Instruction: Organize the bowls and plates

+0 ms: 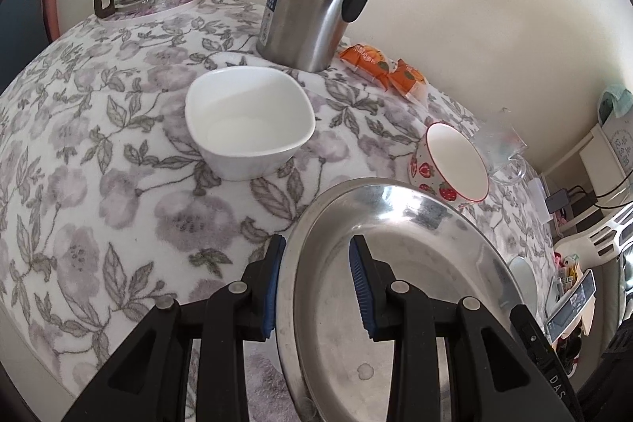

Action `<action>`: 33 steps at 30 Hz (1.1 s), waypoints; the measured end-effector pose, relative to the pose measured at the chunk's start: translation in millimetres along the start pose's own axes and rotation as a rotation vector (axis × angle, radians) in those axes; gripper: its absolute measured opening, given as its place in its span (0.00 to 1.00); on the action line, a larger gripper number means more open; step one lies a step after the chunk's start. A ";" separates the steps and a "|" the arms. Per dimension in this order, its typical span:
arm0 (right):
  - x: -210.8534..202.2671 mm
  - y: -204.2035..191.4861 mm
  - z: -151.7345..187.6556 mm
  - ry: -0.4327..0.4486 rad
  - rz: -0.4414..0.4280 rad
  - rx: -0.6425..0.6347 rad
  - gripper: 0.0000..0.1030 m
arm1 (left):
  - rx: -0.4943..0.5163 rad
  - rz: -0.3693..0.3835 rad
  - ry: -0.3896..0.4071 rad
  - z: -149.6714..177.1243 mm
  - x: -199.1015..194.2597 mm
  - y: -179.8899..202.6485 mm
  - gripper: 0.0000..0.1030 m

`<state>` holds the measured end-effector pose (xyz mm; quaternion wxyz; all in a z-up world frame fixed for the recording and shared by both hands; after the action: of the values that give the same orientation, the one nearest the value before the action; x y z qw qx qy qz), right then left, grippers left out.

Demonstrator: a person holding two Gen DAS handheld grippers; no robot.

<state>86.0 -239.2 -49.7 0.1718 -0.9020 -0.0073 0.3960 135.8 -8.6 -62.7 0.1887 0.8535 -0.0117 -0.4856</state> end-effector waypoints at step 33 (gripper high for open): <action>33.3 0.4 18.8 -0.084 0.043 -0.024 0.26 | -0.009 -0.072 -0.046 8.8 38.5 -18.3 0.33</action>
<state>95.4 -228.9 -85.4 0.1519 -0.8864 0.0003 0.4372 145.9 -2.1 -104.6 0.1746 0.8411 0.0172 -0.5117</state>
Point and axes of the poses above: each gripper's, at about its wrist camera, not at the fingertips, and x roughly the way its jaws point, y to its right, z to its underside, the point moved 9 cm from there along x, roughly the way its jaws point, and after that the axes turned 2 degrees about -x, right-handed, at the moved point
